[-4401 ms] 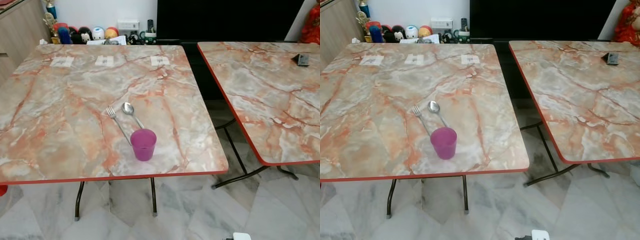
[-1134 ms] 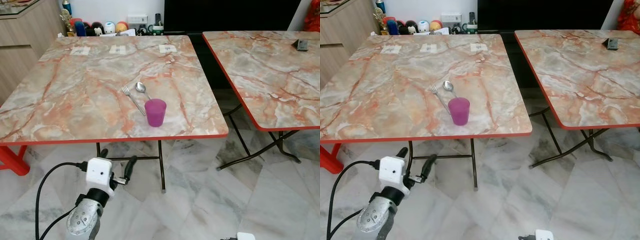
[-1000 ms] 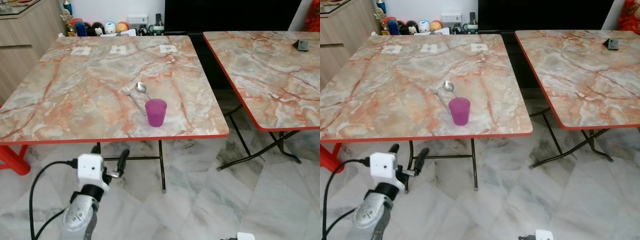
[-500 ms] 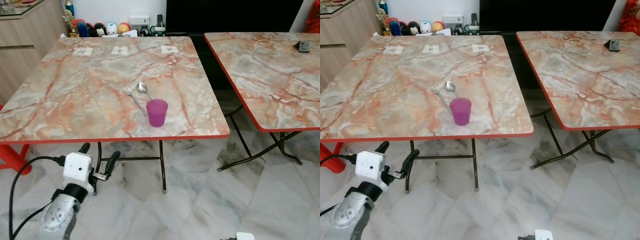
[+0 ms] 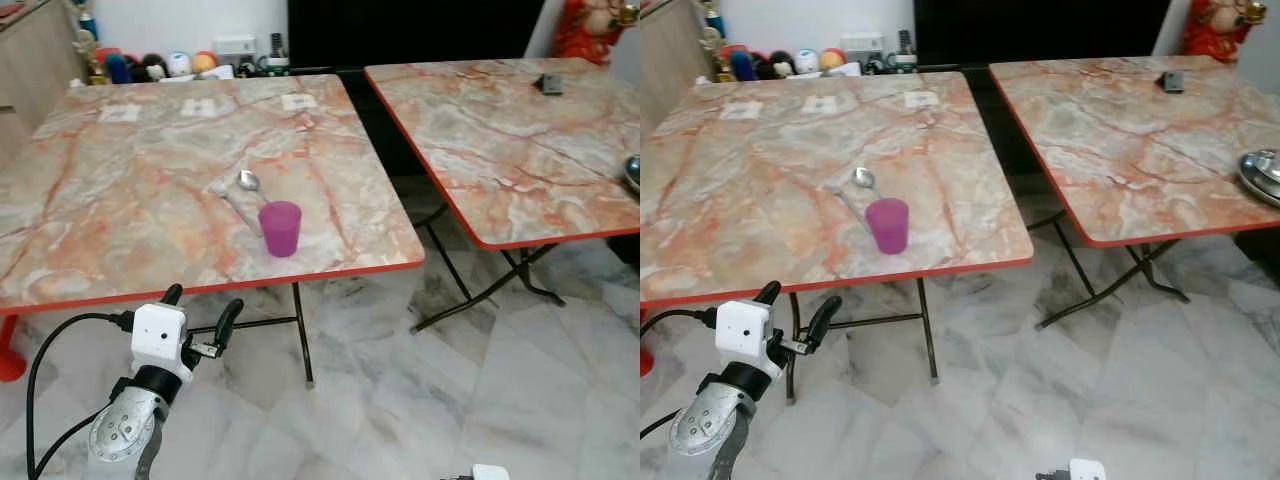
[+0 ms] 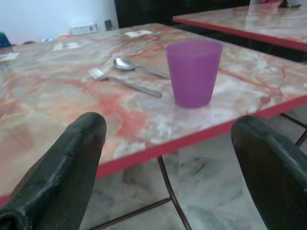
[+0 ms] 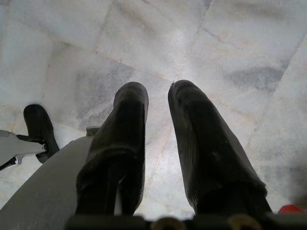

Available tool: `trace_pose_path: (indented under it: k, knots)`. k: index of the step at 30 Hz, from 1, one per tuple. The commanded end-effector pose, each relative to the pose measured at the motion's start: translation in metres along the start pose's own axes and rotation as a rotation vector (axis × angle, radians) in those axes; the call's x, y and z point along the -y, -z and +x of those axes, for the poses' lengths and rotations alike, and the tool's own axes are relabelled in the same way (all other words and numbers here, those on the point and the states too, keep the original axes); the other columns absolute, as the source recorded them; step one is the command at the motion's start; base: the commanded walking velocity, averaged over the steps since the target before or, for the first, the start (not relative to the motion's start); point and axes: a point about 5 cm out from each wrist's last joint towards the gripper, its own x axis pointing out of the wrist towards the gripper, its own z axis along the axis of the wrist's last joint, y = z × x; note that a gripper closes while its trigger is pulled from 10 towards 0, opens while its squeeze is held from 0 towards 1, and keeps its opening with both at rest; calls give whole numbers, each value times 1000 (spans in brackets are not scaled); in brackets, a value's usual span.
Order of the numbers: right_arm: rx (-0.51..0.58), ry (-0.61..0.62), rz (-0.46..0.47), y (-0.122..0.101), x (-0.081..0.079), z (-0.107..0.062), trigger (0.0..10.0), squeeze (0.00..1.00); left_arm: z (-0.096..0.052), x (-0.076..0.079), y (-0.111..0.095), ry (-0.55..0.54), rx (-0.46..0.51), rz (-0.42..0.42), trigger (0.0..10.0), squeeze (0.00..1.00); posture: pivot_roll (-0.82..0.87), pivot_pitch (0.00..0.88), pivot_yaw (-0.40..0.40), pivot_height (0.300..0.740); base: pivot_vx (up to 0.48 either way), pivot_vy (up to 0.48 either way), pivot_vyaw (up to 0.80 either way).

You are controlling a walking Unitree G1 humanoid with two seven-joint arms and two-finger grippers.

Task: Setting the table

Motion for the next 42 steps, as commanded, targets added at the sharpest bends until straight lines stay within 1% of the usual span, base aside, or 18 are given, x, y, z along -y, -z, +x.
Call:
trace_pose_path:
  k: [1, 12, 25, 29, 42]
  knots:
    - [-19, 6, -1, 4, 2, -1, 10000, 0, 0, -1, 0, -7, -7, 2, 10000, 0, 66, 83, -27, 740, 0, 0, -738]
    - [-19, 2, 2, 4, 1, -1, 10000, 0, 2, 4, 2, -5, -14, -10, 10000, 0, 68, 92, -23, 740, 0, 0, -732]
    - [-22, -3, 6, 5, -1, -1, 10000, 0, 2, 5, 2, -15, -22, -33, 10000, 0, 75, 99, -17, 740, 0, 23, -706]
    - [-22, -5, 7, 5, -1, -1, 10000, 0, 2, 5, 1, -10, -18, -28, 10000, 0, 76, 99, -17, 740, 0, 343, -702]
    - [-16, -7, 7, 4, -1, -1, 10000, 0, 3, 8, -1, -1, -10, -24, 10000, 0, 78, 98, -17, 740, 0, 0, -642]
